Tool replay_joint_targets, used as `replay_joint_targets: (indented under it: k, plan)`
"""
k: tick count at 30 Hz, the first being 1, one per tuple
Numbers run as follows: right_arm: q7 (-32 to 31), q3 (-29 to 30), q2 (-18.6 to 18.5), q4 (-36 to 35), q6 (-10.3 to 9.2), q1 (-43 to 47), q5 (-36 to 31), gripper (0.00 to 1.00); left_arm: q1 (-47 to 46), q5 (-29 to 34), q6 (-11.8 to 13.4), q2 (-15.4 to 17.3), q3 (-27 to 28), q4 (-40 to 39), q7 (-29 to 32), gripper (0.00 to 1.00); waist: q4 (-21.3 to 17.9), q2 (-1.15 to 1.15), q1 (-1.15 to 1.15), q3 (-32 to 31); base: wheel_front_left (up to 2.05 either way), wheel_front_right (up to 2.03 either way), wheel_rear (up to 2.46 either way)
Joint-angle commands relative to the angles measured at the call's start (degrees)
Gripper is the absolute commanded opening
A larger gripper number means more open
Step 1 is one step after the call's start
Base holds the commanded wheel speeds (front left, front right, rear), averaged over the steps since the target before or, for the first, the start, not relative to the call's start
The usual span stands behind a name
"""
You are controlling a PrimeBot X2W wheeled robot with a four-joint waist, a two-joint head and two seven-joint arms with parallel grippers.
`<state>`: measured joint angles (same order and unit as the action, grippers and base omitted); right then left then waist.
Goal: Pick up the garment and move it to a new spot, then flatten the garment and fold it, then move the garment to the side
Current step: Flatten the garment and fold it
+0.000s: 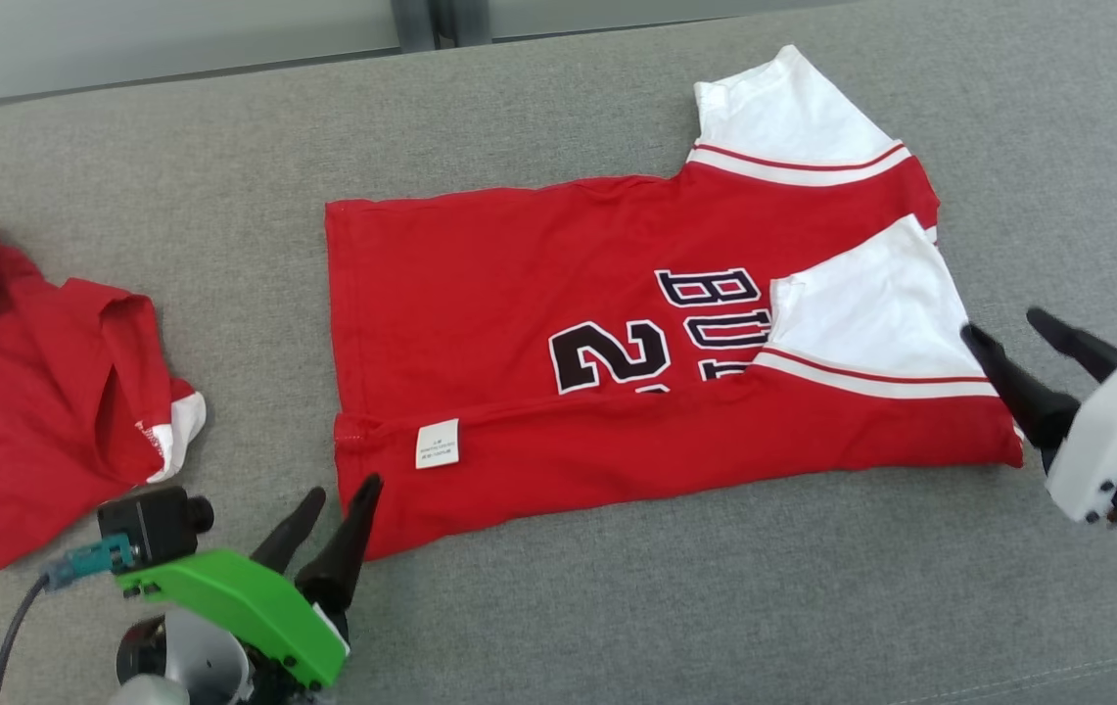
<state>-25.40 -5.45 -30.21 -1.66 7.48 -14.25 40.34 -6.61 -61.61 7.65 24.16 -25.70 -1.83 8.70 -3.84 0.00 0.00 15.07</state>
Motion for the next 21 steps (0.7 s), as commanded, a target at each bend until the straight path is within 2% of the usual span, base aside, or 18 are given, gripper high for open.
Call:
replay_joint_targets:
  k: [1,7,12,17,18,19,21]
  plan:
    - [-0.1,-0.3,-1.6,-1.0,0.03,2.5,-1.3,1.00,2.1,-0.7,0.5,0.7,0.3,-1.5,-0.4,1.00,-0.7,0.00,0.00,0.3,0.00,0.00,0.00]
    - [0.2,0.3,-4.8,-0.6,0.03,8.8,-4.9,1.00,5.3,-0.7,1.4,0.8,-1.0,-5.6,0.6,1.00,-0.7,0.00,0.00,3.1,0.00,0.00,0.00]
    - [-0.1,-0.4,-4.2,2.0,0.02,8.7,-8.4,1.00,3.9,-0.3,1.0,0.2,-3.2,-4.8,2.5,1.00,-0.2,0.00,0.00,4.6,0.00,0.00,0.00]
    - [0.0,-2.6,-2.9,4.3,0.01,6.2,-8.8,1.00,2.5,-0.7,0.6,-0.2,-3.9,-2.8,3.8,1.00,0.1,0.00,0.00,5.7,0.00,0.00,0.00]
    - [-0.1,-3.3,-2.7,4.9,0.02,5.5,-9.0,1.00,1.9,-1.0,0.3,-0.3,-4.1,-2.3,4.1,0.95,0.1,0.00,0.00,6.0,0.00,0.00,0.00]
    - [-0.2,-3.8,-2.5,5.5,0.02,4.9,-9.0,1.00,1.3,-1.2,0.1,-0.6,-4.1,-1.7,4.4,0.48,0.2,0.00,0.00,6.2,0.00,0.00,0.00]
    - [-0.5,-5.3,-2.4,6.7,0.02,3.8,-9.0,1.00,0.3,-1.5,-0.8,-0.9,-4.5,-0.6,5.1,0.00,0.3,0.00,0.00,6.6,0.00,0.00,0.00]
